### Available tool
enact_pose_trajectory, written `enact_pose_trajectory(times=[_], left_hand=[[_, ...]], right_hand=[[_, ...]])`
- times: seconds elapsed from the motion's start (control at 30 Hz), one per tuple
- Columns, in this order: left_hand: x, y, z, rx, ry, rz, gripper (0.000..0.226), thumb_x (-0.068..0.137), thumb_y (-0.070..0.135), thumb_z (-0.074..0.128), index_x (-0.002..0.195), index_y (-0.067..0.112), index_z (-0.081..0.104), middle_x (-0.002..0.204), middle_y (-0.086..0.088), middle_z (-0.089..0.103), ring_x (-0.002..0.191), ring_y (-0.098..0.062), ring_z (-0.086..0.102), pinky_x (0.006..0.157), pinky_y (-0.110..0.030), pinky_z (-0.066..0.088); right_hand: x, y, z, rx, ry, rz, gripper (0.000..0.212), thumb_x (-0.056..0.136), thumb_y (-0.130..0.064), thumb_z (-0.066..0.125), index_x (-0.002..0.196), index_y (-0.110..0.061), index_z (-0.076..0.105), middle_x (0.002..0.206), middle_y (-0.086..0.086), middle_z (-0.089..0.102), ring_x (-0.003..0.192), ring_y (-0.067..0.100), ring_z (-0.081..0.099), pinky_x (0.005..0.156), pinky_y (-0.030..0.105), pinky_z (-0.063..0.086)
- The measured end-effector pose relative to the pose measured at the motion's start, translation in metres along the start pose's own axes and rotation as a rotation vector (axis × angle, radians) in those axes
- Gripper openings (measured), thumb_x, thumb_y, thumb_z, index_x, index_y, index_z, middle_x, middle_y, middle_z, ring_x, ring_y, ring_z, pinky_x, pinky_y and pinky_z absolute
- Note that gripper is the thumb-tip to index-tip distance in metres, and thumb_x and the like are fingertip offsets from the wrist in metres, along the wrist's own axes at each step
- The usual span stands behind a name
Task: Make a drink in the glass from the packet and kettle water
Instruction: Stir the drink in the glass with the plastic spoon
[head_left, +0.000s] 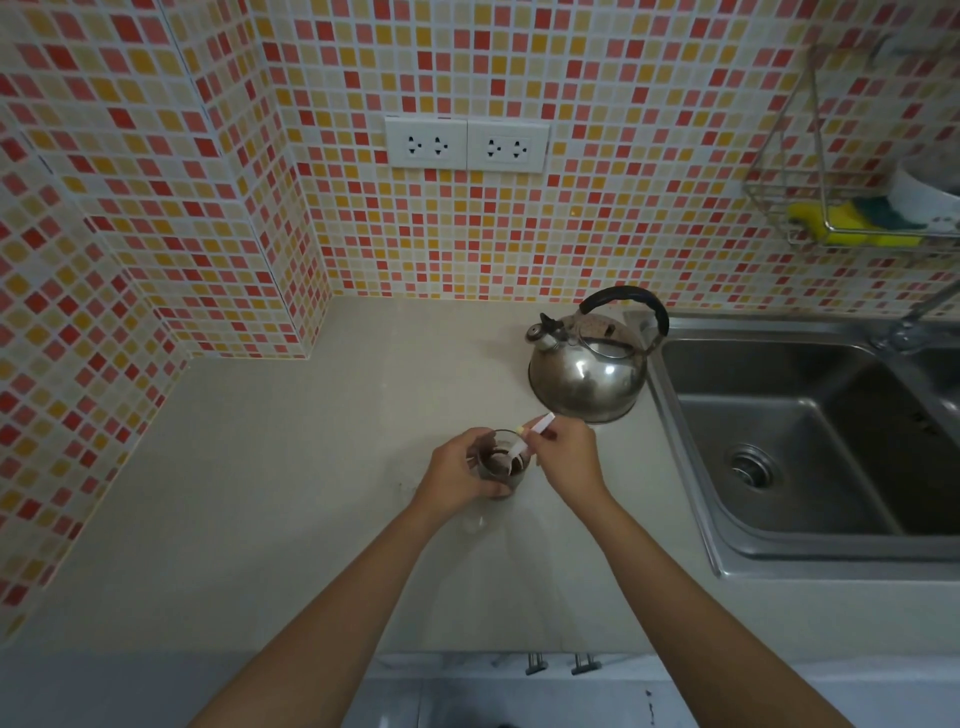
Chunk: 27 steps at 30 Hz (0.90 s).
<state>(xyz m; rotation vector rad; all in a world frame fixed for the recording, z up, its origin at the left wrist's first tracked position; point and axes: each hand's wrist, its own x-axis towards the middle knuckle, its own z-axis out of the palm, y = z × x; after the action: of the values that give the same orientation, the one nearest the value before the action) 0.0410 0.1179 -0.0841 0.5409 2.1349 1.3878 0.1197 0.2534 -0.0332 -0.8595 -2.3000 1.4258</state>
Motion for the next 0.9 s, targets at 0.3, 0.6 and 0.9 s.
enact_pose_trajectory(times=[0.3,0.6,0.9], left_hand=[[-0.001,-0.001,-0.001,0.019,0.001,0.027,0.078,0.047,0.011,0.089,0.119,0.020,0.062,0.113,0.001,0.070,0.105,-0.016,0.065,0.096,-0.031,0.052],[0.001,-0.001,0.000,0.043,-0.006,0.010,0.082,0.048,0.011,0.091,0.124,0.018,0.059,0.120,-0.001,0.067,0.109,-0.019,0.063,0.099,-0.033,0.051],[0.000,0.000,-0.001,0.034,-0.003,0.006,0.079,0.046,0.012,0.090,0.120,0.021,0.061,0.115,0.000,0.069,0.107,-0.020,0.065,0.097,-0.035,0.053]], right_hand=[[-0.003,-0.004,0.004,-0.353,-0.202,-0.293,0.011,0.084,-0.017,0.064,0.083,-0.010,0.073,0.080,0.008,0.067,0.072,0.022,0.060,0.066,0.032,0.046],[-0.004,0.001,0.012,-0.211,-0.108,-0.097,0.016,0.087,-0.016,0.060,0.086,-0.009,0.075,0.084,0.009,0.072,0.076,0.022,0.065,0.072,0.031,0.051],[-0.003,0.000,0.015,-0.276,-0.100,-0.149,0.020,0.088,-0.018,0.059,0.087,-0.006,0.074,0.082,0.012,0.072,0.075,0.024,0.065,0.070,0.033,0.051]])
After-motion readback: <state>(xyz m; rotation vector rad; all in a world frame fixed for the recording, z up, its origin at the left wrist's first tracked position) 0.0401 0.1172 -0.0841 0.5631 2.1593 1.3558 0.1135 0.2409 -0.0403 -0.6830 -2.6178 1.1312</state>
